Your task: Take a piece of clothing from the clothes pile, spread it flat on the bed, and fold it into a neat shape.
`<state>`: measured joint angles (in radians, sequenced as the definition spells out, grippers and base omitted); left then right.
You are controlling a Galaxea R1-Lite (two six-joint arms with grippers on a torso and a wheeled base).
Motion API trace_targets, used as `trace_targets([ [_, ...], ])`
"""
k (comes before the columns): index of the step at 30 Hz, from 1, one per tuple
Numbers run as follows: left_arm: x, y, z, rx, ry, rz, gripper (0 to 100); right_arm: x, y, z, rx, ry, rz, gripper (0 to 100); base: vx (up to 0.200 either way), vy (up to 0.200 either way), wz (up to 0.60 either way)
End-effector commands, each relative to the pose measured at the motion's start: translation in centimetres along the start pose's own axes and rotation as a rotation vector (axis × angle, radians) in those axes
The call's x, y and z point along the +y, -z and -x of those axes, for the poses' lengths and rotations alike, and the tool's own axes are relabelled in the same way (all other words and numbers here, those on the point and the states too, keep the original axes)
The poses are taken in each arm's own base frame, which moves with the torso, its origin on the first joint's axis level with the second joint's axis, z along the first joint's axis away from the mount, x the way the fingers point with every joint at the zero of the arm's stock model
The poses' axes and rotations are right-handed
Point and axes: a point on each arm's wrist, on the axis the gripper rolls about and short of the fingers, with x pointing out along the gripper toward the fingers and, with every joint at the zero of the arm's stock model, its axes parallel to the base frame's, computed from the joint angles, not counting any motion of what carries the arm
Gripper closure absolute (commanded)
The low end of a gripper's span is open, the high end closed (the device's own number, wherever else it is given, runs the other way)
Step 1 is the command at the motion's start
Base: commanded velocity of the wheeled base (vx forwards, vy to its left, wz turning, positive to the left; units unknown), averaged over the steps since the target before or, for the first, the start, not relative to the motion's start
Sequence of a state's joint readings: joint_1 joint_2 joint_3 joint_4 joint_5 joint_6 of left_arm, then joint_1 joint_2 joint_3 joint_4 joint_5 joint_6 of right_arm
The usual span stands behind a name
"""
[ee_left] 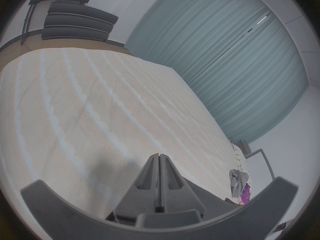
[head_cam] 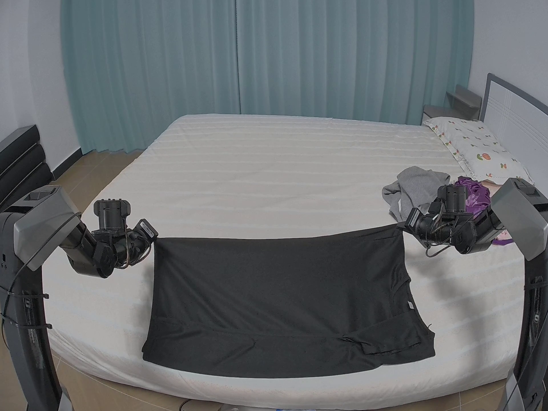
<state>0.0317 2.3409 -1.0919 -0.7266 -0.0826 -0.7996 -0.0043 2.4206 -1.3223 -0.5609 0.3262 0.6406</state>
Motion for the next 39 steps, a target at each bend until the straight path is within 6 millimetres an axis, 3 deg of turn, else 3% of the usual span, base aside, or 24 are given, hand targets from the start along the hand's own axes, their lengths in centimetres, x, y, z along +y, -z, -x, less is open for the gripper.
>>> trace_targets([
  [1, 0.0, 0.0, 0.1, 0.0, -0.001, 0.0, 100, 0.0, -0.6, 0.4, -0.015, -0.003, -0.004, 100, 0.0, 0.0, 0.0],
  [9, 0.4, 0.4, 0.0, 0.012, -0.015, 0.0, 100, -0.8, 0.5, 0.6, 0.028, 0.014, -0.014, 100, 0.0, 0.0, 0.0],
  [21, 1.2, 2.0, 1.9, 0.069, -0.056, -0.013, 100, -1.6, 2.6, 1.9, 0.123, 0.019, -0.033, 100, 0.0, 0.0, 0.0],
  [39, 2.8, 4.2, 5.9, 0.146, -0.098, -0.058, 100, -2.5, 5.7, 7.2, 0.253, 0.02, 0.032, 100, 0.0, 0.0, 0.0],
])
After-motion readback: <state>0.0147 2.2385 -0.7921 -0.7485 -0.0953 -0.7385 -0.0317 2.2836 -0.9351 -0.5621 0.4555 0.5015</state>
